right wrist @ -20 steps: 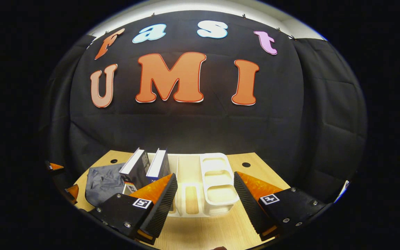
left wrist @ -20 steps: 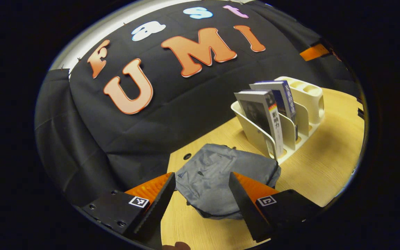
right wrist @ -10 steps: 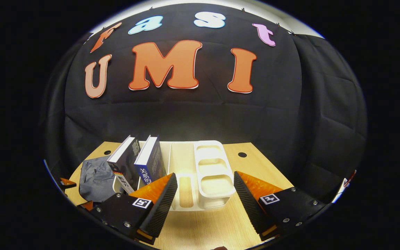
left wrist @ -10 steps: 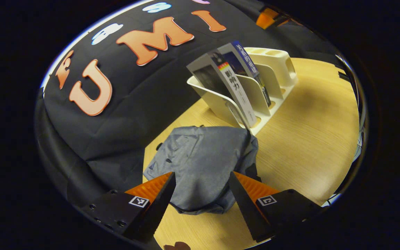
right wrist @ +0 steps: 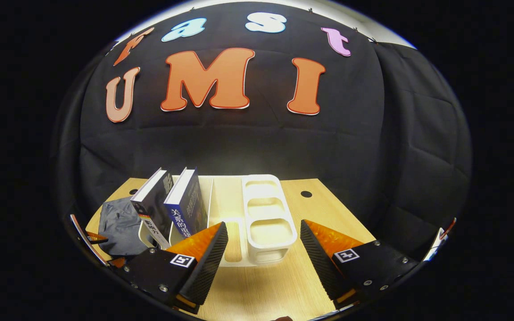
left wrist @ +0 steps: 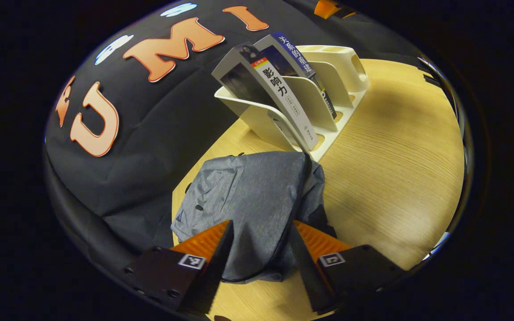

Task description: Open the schoolbag, grab two books from the bookshelf and put them into the schoolbag.

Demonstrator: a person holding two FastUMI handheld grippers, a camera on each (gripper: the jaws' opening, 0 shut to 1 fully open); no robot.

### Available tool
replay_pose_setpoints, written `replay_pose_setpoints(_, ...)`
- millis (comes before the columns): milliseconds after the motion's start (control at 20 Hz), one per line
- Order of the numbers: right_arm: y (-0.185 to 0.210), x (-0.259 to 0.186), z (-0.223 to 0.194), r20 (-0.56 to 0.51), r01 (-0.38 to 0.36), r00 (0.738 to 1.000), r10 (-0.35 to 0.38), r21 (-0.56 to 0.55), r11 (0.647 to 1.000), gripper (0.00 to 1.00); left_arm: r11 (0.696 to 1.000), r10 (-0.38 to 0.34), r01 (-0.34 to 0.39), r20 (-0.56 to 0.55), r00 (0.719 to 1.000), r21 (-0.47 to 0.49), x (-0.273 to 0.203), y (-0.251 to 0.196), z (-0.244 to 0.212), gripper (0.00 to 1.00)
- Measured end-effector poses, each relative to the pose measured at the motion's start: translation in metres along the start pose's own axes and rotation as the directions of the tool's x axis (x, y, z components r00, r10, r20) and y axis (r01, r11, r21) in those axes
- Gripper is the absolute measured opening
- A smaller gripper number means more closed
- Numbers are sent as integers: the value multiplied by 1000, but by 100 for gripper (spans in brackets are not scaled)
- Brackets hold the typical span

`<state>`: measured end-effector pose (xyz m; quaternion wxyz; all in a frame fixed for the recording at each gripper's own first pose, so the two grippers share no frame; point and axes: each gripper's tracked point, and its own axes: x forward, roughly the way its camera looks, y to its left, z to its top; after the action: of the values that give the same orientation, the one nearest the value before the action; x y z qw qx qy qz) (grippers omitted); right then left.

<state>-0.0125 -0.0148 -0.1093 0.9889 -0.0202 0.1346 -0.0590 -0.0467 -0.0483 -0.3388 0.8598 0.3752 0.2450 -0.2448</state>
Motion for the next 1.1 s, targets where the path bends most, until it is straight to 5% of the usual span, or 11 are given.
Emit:
replay_pose_setpoints(50,-2,-2,0,0,12,1000,-12,15,1000,98,1000,-11,11,-3,1000,2,2,-2,-1,70)
replay_pose_setpoints(100,-3,-5,-1,-2,16,1000,-16,34,999,97,1000,-28,28,-6,1000,7,2,-6,0,57)
replay_pose_setpoints(250,-3,-6,2,9,19,1000,-19,56,998,98,999,-41,42,-8,999,25,4,-4,3,44)
replay_pose_setpoints(300,-5,-7,0,5,20,1000,-21,53,998,98,999,-41,42,-11,999,20,4,-4,3,20)
replay_pose_setpoints(400,-4,-8,-1,1,11,1000,-11,60,998,98,999,-42,42,-19,999,21,3,-4,4,11)
replay_pose_setpoints(650,0,-8,0,-7,-1,1000,1,60,998,98,993,-106,110,-78,991,48,1,0,7,1)
replay_pose_setpoints(1100,13,2,15,-16,-33,999,34,67,997,98,967,-234,218,-132,963,-129,-14,53,36,0)
